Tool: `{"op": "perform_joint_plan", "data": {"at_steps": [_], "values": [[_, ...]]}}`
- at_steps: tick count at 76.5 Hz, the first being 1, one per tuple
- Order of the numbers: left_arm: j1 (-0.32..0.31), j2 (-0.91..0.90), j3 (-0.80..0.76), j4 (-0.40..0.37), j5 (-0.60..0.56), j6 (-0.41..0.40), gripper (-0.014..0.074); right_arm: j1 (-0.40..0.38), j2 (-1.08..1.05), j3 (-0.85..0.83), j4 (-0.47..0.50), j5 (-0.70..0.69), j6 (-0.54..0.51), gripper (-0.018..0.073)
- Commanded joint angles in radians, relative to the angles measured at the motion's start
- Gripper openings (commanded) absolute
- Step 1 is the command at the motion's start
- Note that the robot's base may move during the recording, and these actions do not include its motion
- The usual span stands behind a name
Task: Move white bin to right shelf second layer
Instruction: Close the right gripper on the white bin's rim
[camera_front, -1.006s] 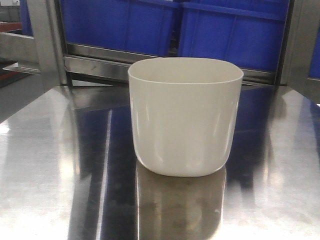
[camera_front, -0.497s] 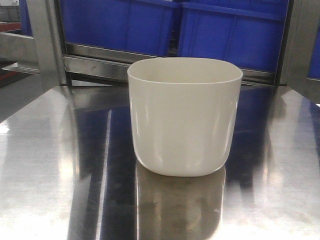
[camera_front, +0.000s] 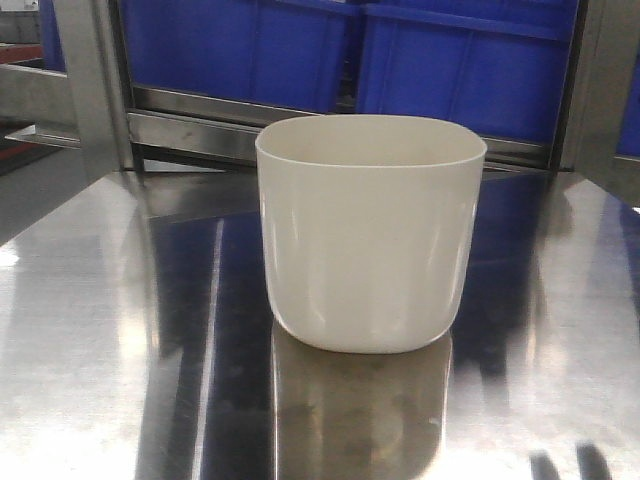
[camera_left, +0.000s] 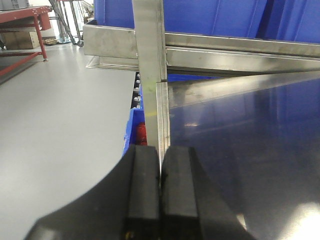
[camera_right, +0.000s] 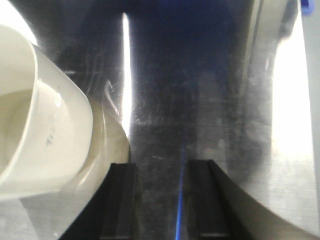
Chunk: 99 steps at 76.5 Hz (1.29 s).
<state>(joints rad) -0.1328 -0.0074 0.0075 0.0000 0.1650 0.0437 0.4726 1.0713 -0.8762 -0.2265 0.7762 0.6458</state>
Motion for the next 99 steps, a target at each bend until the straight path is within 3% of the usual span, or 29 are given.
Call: {"op": "perform_joint_plan", "data": {"at_steps": [1,22,36,67,77,99], "values": [[-0.003,-0.014,0.037,0.000,-0.088,-0.005,0.0085,0.039,0.085,-0.136,-0.058,0.035,0.067,0.0335],[-0.003,-0.014,0.037,0.000,-0.088,-0.005,0.0085,0.152,0.303,-0.405,-0.064,0.210,0.094,0.0335],[-0.003,-0.014,0.037,0.000,-0.088,-0.005,0.0085,0.176,0.367,-0.498,-0.041,0.238,0.103,0.0335],[-0.003,-0.014,0.037,0.000,-0.088,-0.005,0.0085,0.175,0.439,-0.503,0.013,0.237,0.105,0.0335],[-0.003,-0.014,0.037,0.000,-0.088,-0.005,0.0085,0.162,0.474,-0.498,0.072,0.237,0.105,0.0335],[-0.003,-0.014,0.037,0.000,-0.088,-0.005,0.0085,0.141,0.512,-0.496,0.067,0.233,0.105,0.0335]]}}
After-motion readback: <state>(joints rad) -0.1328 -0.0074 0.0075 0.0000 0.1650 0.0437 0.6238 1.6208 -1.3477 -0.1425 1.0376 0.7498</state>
